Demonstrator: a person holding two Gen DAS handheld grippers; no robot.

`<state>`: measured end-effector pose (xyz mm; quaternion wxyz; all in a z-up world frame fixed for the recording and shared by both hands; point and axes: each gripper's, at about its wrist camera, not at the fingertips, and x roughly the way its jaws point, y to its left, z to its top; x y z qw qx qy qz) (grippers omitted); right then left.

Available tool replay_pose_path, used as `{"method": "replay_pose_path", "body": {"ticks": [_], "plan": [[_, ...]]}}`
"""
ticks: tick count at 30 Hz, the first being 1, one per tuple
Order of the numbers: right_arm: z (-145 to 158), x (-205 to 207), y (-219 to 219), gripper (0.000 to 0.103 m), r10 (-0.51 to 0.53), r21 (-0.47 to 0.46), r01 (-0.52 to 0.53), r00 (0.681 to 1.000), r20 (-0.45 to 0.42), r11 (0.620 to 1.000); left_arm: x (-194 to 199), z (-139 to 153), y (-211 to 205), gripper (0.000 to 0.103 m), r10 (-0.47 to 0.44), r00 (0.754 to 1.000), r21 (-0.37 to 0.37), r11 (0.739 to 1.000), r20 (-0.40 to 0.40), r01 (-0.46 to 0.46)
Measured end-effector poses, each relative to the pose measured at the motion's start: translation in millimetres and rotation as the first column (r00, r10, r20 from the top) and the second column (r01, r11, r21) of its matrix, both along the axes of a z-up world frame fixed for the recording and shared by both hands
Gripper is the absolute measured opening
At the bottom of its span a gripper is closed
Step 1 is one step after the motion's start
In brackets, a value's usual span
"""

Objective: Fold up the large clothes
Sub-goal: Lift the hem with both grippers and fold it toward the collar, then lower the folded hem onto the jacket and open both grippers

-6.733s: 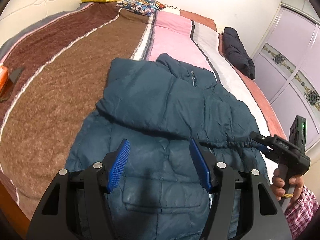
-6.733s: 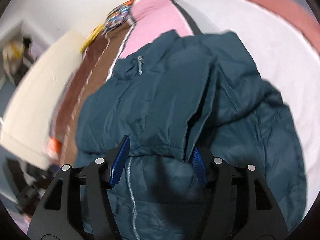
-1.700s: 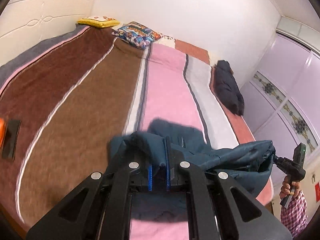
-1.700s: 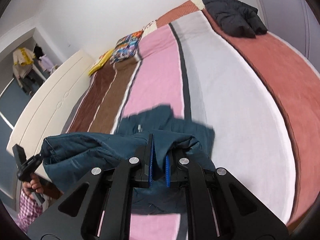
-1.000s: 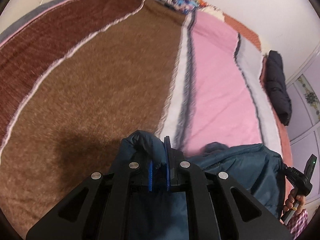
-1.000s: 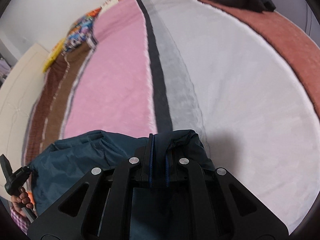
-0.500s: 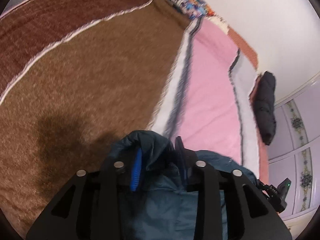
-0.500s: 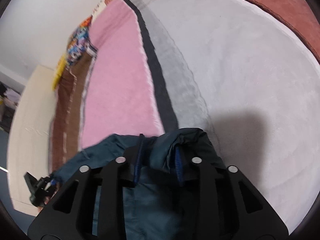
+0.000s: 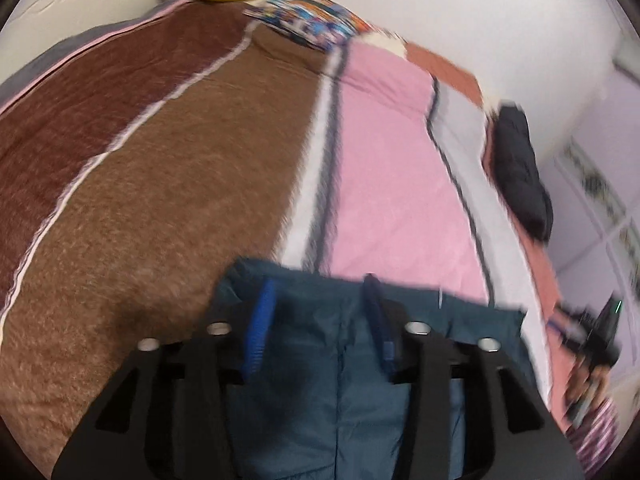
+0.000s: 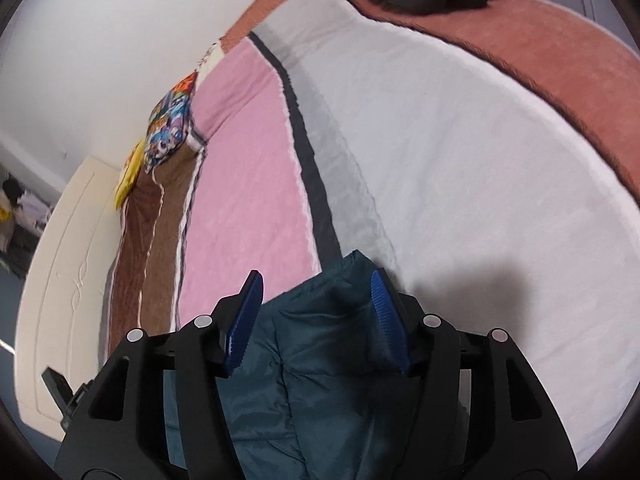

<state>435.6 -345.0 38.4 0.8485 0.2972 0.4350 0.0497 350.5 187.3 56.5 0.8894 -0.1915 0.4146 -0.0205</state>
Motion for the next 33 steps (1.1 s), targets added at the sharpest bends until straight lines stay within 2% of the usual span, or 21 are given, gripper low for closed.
{"method": "replay_pose_path", "body": {"ticks": [1,3,4,6,8,12,14,18,22,23,25,28,29,31,33], "plan": [[-2.1,-1.5,5.8,0.019,0.03,-0.021,-0.03,1.0,-0.006,0.999,3.0,-7.5,-11.9,0.025,-0.034,0.999,0.039,0.999,-0.015,0.035],[-10.4,-2.7,19.0,0.006,0.1,-0.048,-0.101,0.995,-0.026,0.994,9.3,-20.2,-24.2,0.016,-0.064,0.997,0.095,0.993,-0.049,0.068],[-15.7,-2.2,27.8,0.004,0.127,-0.079,-0.129,0.991,-0.039,0.988,14.8,-29.9,-31.5,0.015,-0.07,0.995,0.121,0.99,-0.074,0.078],[-30.2,1.7,45.0,0.003,0.159,-0.149,-0.169,0.984,-0.076,0.974,26.9,-47.7,-38.5,0.015,-0.058,0.992,0.156,0.985,-0.108,0.074],[-47.6,11.6,50.7,0.003,0.141,-0.171,-0.162,0.982,-0.125,0.972,36.0,-61.5,-36.4,0.015,-0.024,0.99,0.178,0.983,-0.138,0.049],[-83.6,29.8,42.5,0.003,0.064,-0.247,-0.122,0.971,-0.23,0.961,54.7,-92.8,-16.5,0.014,0.04,0.974,0.147,0.989,-0.222,-0.007],[-101.1,35.1,33.6,0.0,0.046,-0.233,-0.11,0.964,-0.262,0.966,58.0,-101.3,-9.6,0.012,0.045,0.97,0.111,0.994,-0.239,-0.019],[-105.6,36.0,28.1,0.0,0.055,-0.229,-0.115,0.966,-0.253,0.967,59.3,-110.9,-6.8,0.009,0.051,0.967,0.102,0.994,-0.251,-0.026],[-95.2,31.9,28.7,0.0,0.045,-0.262,-0.109,0.97,-0.241,0.959,51.7,-103.4,-9.5,0.009,0.068,0.972,0.128,0.991,-0.226,-0.039],[-89.1,28.4,28.2,0.0,0.039,-0.264,-0.101,0.972,-0.23,0.959,48.6,-98.3,-10.6,0.011,0.075,0.974,0.129,0.99,-0.213,-0.048],[-79.1,20.8,27.5,0.001,0.039,-0.252,-0.093,0.977,-0.209,0.963,36.9,-81.7,-10.5,0.023,0.085,0.98,0.118,0.991,-0.179,-0.065],[-53.5,1.7,23.5,0.004,0.054,-0.24,-0.092,0.986,-0.16,0.967,13.9,-53.4,-3.2,0.032,0.086,0.988,0.095,0.993,-0.129,-0.074],[-43.2,-10.3,20.3,0.004,0.061,-0.231,-0.094,0.988,-0.144,0.968,5.0,-44.2,-2.2,0.034,0.084,0.99,0.088,0.993,-0.115,-0.074],[-27.9,-34.9,13.5,0.004,0.078,-0.212,-0.101,0.99,-0.115,0.972,-22.0,-25.0,3.3,0.048,0.076,0.993,0.07,0.995,-0.086,-0.07],[-17.0,-64.9,7.5,0.005,0.081,-0.22,-0.102,0.991,-0.105,0.97,-46.1,-11.2,6.0,0.056,0.076,0.994,0.071,0.995,-0.072,-0.071]]}}
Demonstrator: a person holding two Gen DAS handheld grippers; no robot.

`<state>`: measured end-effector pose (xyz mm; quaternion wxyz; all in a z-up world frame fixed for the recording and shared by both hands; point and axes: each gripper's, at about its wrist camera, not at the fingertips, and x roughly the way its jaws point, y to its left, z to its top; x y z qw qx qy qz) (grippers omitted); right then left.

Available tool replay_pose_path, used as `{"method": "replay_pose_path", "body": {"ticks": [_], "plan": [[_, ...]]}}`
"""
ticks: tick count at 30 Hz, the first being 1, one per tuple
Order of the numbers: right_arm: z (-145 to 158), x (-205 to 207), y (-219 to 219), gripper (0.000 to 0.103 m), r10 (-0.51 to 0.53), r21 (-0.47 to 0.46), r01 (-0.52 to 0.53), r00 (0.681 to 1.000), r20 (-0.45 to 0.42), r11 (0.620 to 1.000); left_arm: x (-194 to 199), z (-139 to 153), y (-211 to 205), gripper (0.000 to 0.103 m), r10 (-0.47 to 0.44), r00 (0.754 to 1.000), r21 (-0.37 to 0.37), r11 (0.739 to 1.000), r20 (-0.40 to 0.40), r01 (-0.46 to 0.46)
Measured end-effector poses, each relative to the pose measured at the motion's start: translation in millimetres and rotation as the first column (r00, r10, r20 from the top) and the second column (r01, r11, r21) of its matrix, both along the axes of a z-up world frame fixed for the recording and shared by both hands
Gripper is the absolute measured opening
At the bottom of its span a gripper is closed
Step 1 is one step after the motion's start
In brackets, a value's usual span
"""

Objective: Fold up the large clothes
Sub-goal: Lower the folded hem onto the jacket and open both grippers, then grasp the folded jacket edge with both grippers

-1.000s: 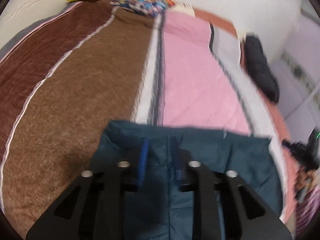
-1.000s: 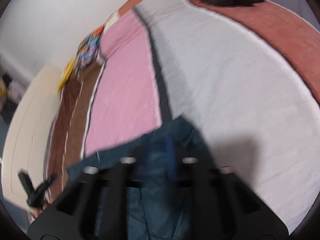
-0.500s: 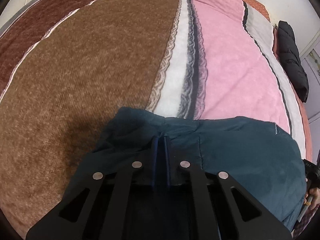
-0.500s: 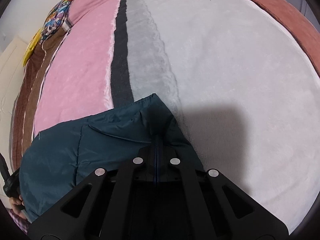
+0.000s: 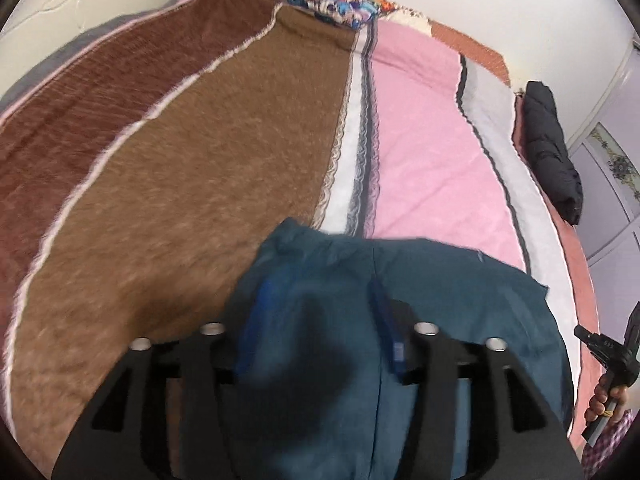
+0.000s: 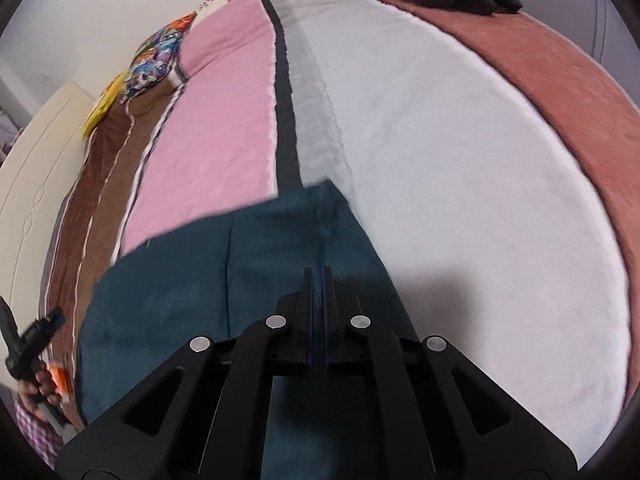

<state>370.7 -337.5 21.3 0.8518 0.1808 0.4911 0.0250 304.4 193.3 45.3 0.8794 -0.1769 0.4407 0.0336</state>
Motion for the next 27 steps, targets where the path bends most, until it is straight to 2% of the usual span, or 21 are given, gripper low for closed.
{"method": "replay_pose_path", "body": {"ticks": [2,5,7,9,13,16,19,21,24,27], "plan": [[5.4,-32.3,-6.7,0.007,0.002,0.006,-0.002,1.0,0.008,1.0,-29.3,7.2,4.6,0.059,-0.003,1.0,-0.015,1.0,0.011,0.003],[10.5,-79.3,-13.1,0.017,-0.018,-0.003,0.018,1.0,0.007,1.0,-78.9,9.6,13.3,0.063,0.018,1.0,-0.043,0.999,0.006,-0.017],[9.7,-108.5,-20.1,0.028,-0.035,0.025,0.035,0.999,0.001,0.999,-108.3,6.8,18.3,0.065,0.045,0.999,-0.076,0.996,-0.005,-0.045],[4.7,-138.5,-28.9,0.036,-0.06,0.066,0.062,0.998,-0.025,0.996,-140.7,-1.0,21.3,0.066,0.079,0.997,-0.119,0.99,-0.026,-0.081],[-8.7,-177.4,-32.5,0.055,-0.093,0.131,0.102,0.993,-0.079,0.986,-181.6,-27.6,22.9,0.071,0.13,0.988,-0.213,0.966,-0.084,-0.145],[-20.9,-190.7,-31.0,0.064,-0.111,0.22,0.133,0.988,-0.111,0.966,-193.7,-50.8,18.2,0.074,0.157,0.98,-0.301,0.935,-0.12,-0.187],[-32.8,-191.2,-29.5,0.069,-0.134,0.338,0.173,0.981,-0.138,0.925,-189.8,-70.7,11.7,0.075,0.176,0.973,-0.397,0.89,-0.151,-0.223],[-36.6,-188.5,-27.7,0.072,-0.154,0.388,0.198,0.978,-0.142,0.9,-180.6,-78.9,6.4,0.075,0.181,0.972,-0.433,0.871,-0.152,-0.23],[-40.1,-179.2,-23.9,0.077,-0.177,0.422,0.218,0.975,-0.136,0.88,-168.2,-85.4,1.5,0.078,0.201,0.968,-0.432,0.868,-0.148,-0.247],[-46.8,-168.2,-21.4,0.077,-0.201,0.415,0.247,0.968,-0.151,0.876,-153.9,-97.8,0.2,0.079,0.238,0.955,-0.415,0.862,-0.178,-0.292]]}}
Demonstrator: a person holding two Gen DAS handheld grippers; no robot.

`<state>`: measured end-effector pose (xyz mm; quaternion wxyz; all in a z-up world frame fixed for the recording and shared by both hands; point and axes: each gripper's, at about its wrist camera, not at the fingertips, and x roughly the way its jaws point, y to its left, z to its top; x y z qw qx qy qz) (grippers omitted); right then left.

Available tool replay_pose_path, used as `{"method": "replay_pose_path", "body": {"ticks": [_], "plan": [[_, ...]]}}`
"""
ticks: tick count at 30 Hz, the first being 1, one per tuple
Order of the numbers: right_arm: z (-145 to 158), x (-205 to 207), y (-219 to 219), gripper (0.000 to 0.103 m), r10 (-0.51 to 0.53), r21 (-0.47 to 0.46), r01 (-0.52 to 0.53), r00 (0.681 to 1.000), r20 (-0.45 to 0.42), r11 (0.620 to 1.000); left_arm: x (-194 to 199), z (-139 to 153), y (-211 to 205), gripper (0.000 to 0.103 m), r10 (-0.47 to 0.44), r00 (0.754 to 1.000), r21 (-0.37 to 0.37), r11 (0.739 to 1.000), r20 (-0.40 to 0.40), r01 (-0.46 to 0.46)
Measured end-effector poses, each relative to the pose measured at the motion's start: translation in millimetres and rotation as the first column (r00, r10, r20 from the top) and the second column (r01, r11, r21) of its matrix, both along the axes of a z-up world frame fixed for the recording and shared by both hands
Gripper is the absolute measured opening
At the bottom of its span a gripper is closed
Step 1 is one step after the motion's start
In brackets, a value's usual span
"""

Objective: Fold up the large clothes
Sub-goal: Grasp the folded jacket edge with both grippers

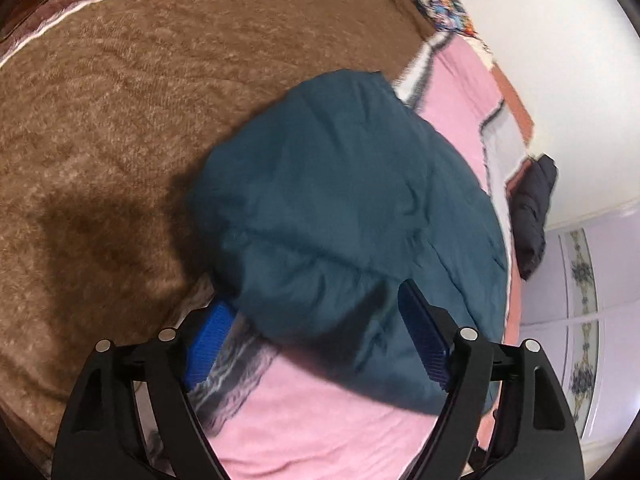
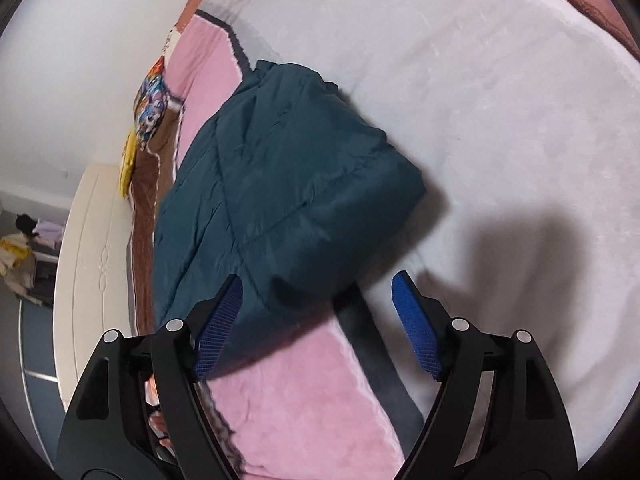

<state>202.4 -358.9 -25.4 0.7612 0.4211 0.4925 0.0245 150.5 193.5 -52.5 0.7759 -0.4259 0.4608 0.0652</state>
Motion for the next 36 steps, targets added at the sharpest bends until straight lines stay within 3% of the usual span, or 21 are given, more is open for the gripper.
{"method": "replay_pose_path", "body": {"ticks": [6,8,10,11,13,16,24,31,36], "plan": [[-17.7,17.3,1.0,0.077,-0.04,-0.012,0.04,0.999,-0.021,0.999,11.8,-12.2,3.7,0.081,0.062,0.998,-0.005,0.998,-0.006,-0.062],[-20.8,21.6,0.3,0.064,-0.062,0.002,0.062,0.998,-0.001,0.998,15.1,-14.0,4.5,0.08,0.096,0.995,-0.016,0.995,0.006,-0.096],[-23.6,25.3,0.4,0.045,-0.069,0.002,0.069,0.998,-0.01,0.998,18.2,-11.9,4.6,0.059,0.106,0.994,-0.023,0.994,0.016,-0.106],[-23.6,25.7,-1.0,0.04,-0.071,0.008,0.071,0.997,-0.008,0.997,18.9,-8.3,4.4,0.053,0.101,0.995,-0.014,0.995,0.026,-0.101],[-19.2,23.5,-1.9,0.029,-0.063,0.012,0.063,0.998,0.006,0.998,20.0,2.5,2.3,0.031,0.069,0.996,0.003,0.998,0.061,-0.069],[-7.2,16.2,2.0,0.023,-0.044,-0.019,0.045,0.998,0.036,0.999,14.3,18.0,-2.4,0.023,0.036,0.994,0.045,0.998,0.099,-0.041],[23.9,-38.7,7.0,0.021,0.025,-0.096,-0.02,0.998,0.05,0.995,-44.9,50.5,-4.0,0.022,-0.048,0.99,0.078,0.996,0.135,0.038],[23.6,-113.8,14.0,0.021,0.068,-0.145,-0.067,0.998,-0.001,0.987,-128.7,31.9,0.6,0.022,-0.072,0.993,0.054,0.996,0.093,0.067],[5.2,-137.1,20.1,0.026,0.086,-0.17,-0.096,0.994,-0.064,0.981,-152.2,14.6,-0.2,0.023,-0.086,0.994,0.092,0.993,0.071,0.079]]}}
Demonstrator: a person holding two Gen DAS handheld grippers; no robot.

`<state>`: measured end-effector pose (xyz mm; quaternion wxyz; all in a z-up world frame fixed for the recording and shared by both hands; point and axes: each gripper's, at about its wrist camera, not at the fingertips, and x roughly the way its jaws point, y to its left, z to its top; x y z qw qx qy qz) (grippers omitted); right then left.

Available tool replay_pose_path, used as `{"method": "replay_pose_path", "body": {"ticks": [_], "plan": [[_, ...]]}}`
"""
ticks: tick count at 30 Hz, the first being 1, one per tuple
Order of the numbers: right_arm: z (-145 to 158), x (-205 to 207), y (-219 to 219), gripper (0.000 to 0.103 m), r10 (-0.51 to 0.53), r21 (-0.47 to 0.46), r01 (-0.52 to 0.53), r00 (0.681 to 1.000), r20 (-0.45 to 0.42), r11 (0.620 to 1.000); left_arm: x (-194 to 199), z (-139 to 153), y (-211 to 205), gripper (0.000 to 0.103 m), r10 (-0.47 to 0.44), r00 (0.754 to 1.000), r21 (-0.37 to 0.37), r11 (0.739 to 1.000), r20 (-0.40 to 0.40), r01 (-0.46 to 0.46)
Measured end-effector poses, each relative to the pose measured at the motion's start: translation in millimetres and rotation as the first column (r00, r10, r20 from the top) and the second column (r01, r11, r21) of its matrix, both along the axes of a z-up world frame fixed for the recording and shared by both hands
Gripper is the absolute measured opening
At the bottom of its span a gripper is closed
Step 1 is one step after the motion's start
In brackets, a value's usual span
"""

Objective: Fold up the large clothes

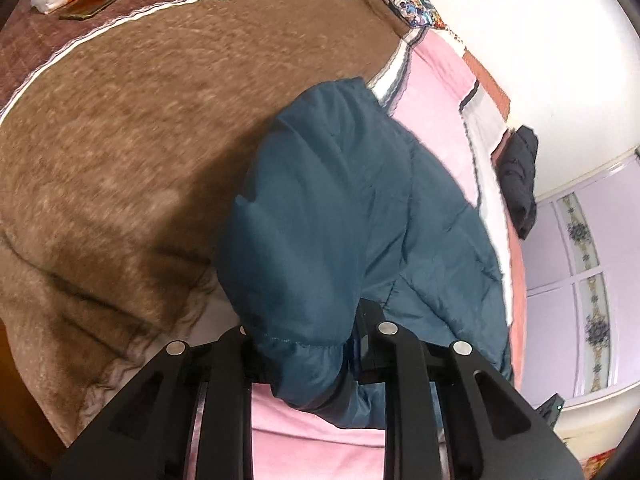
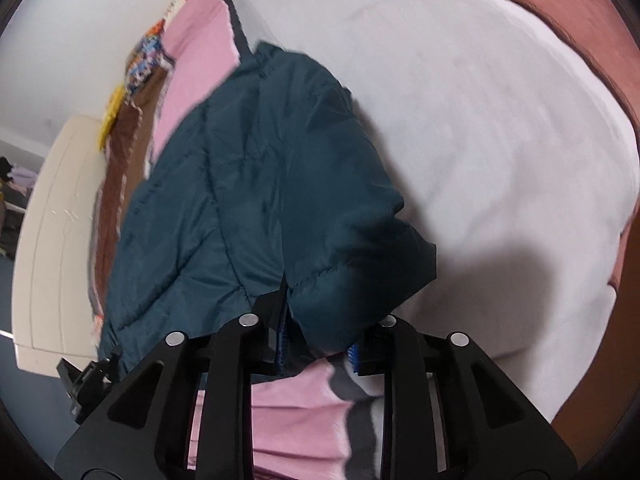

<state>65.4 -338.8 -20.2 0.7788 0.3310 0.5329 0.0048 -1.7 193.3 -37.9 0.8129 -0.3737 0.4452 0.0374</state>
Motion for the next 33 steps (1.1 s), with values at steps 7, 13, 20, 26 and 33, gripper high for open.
{"method": "replay_pose_path", "body": {"ticks": [7,13,20,26,33], "plan": [[5.1,-7.7,-4.7,0.049,-0.023,-0.038,0.02,0.996,-0.087,0.999,7.8,-2.0,-6.4,0.024,0.002,1.0,0.058,0.998,-0.008,-0.002],[38.1,-36.9,-9.6,0.053,0.022,-0.228,-0.042,0.996,-0.091,0.973,15.6,0.4,-15.1,0.028,-0.012,1.0,0.119,0.993,-0.023,0.014],[74.9,-35.5,47.7,0.015,0.259,-0.34,-0.236,0.966,0.022,0.91,21.1,3.6,-21.9,0.029,-0.039,0.999,0.195,0.98,-0.037,0.045],[90.6,30.3,144.6,0.0,0.481,-0.379,-0.399,0.864,0.151,0.835,19.2,1.9,-19.3,0.029,-0.046,0.998,0.194,0.98,-0.03,0.051],[68.8,135.2,229.8,0.0,0.536,-0.367,-0.461,0.833,0.133,0.808,16.1,1.7,-19.7,0.029,-0.048,0.999,0.185,0.981,-0.027,0.052]]}}
